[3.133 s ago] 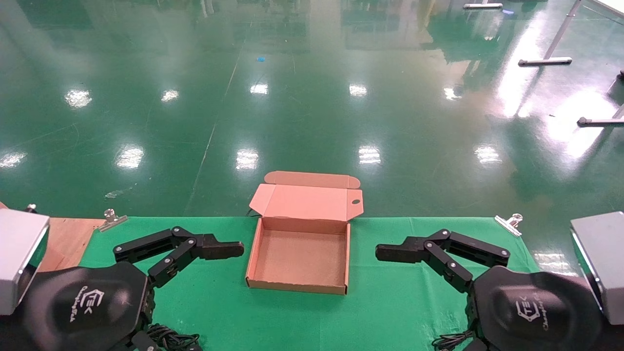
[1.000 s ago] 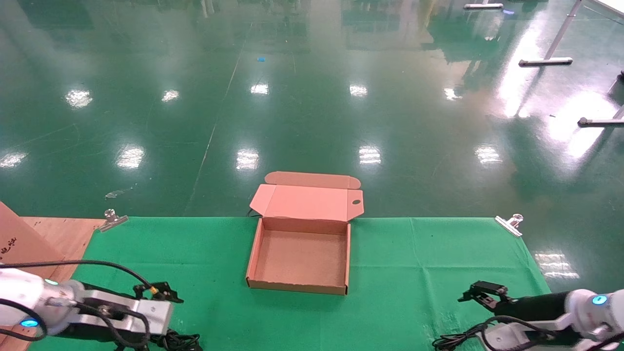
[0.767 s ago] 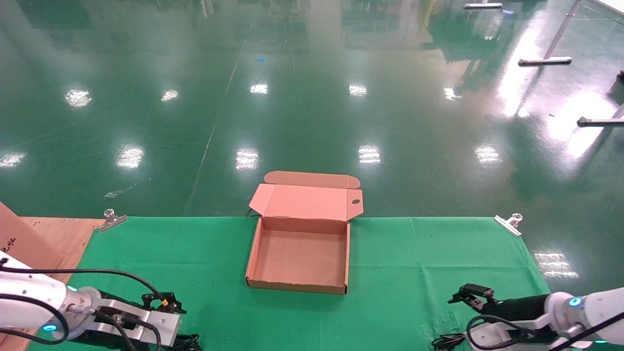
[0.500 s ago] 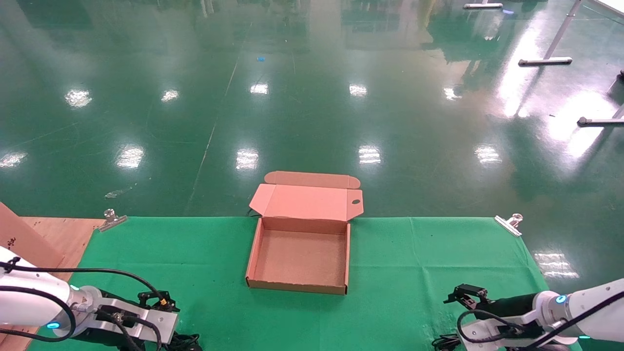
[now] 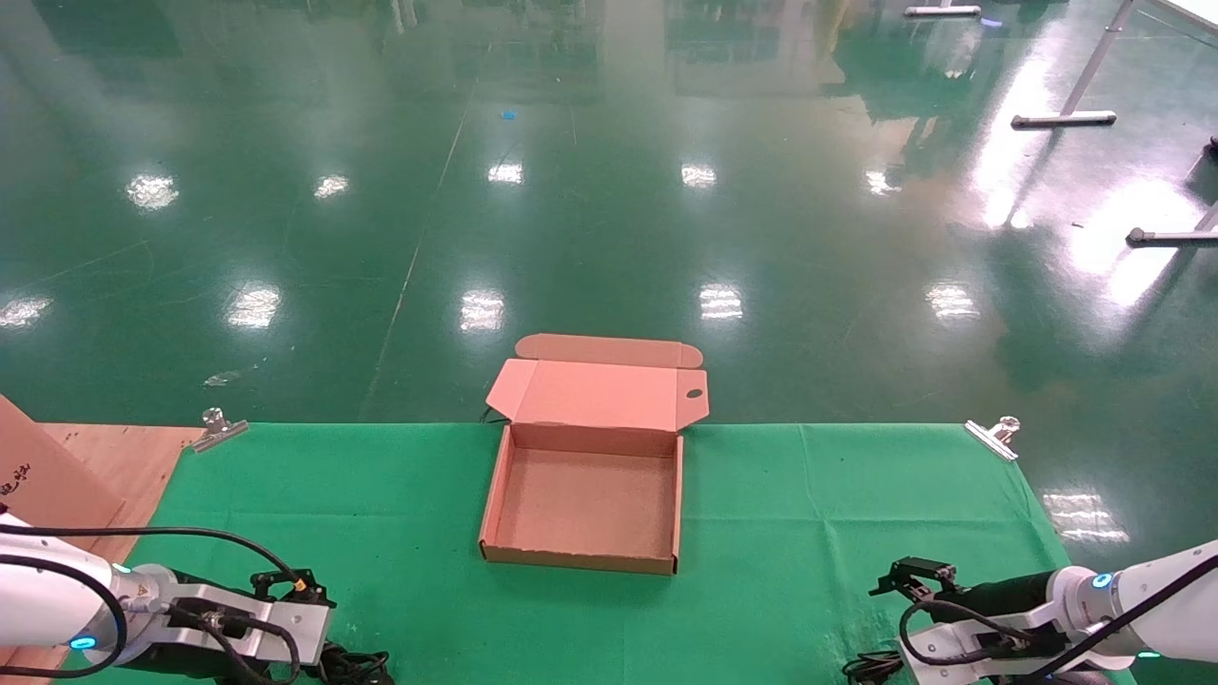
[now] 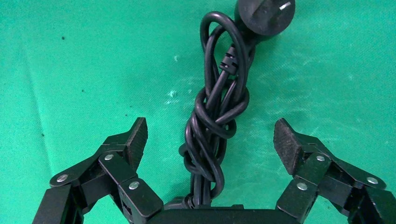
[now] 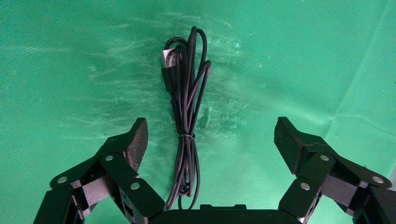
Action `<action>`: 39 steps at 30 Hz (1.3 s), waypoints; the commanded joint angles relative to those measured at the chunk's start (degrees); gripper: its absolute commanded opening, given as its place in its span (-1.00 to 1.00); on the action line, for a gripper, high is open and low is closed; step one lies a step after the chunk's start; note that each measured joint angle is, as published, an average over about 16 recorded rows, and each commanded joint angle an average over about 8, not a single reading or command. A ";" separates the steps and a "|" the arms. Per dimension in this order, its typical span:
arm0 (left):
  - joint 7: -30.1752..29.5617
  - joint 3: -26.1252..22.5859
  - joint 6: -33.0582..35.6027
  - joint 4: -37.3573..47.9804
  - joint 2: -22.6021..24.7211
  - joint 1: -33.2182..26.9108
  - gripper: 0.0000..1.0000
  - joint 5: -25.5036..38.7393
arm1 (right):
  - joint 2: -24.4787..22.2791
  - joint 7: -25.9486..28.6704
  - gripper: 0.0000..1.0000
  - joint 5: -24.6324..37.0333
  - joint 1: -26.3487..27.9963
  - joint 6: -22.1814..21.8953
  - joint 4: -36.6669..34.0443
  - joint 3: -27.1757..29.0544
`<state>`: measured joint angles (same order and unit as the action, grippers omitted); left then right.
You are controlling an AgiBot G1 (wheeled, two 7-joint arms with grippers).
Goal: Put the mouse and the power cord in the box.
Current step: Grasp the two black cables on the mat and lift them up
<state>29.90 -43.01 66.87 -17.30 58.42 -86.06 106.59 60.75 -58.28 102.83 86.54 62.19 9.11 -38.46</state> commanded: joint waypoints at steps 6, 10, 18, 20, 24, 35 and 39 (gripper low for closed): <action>2.43 0.31 0.50 2.50 0.32 -0.60 -1.00 -0.65 | 0.73 -2.63 -1.00 0.14 1.27 -0.24 -2.85 -0.09; 3.48 0.38 0.82 3.51 0.33 -0.69 -1.00 -0.84 | 0.91 -3.62 -1.00 0.13 1.60 -0.42 -4.06 -0.08; 4.80 0.53 0.96 5.24 0.09 -0.66 -1.00 -1.12 | 1.01 -5.13 -1.00 0.09 1.97 -0.46 -5.91 -0.04; 5.01 0.55 0.92 5.62 0.07 -0.72 -1.00 -1.14 | 1.07 -5.38 -1.00 0.11 2.08 -0.48 -6.24 -0.06; 5.37 0.52 0.79 6.35 0.23 -0.87 -1.00 -1.08 | 1.23 -5.82 -1.00 0.12 2.28 -0.49 -6.79 -0.06; 6.38 0.56 0.74 7.96 0.47 -1.39 -1.00 -1.14 | 1.44 -6.58 -1.00 0.10 2.70 -0.36 -7.86 -0.04; 6.66 0.66 1.25 8.19 0.17 -1.97 -1.00 -1.28 | 1.39 -6.82 -1.00 0.05 2.87 -0.05 -8.09 0.00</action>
<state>36.54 -42.34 68.31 -9.26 58.52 -88.03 105.28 62.03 -65.11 102.83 89.46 62.29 1.04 -38.43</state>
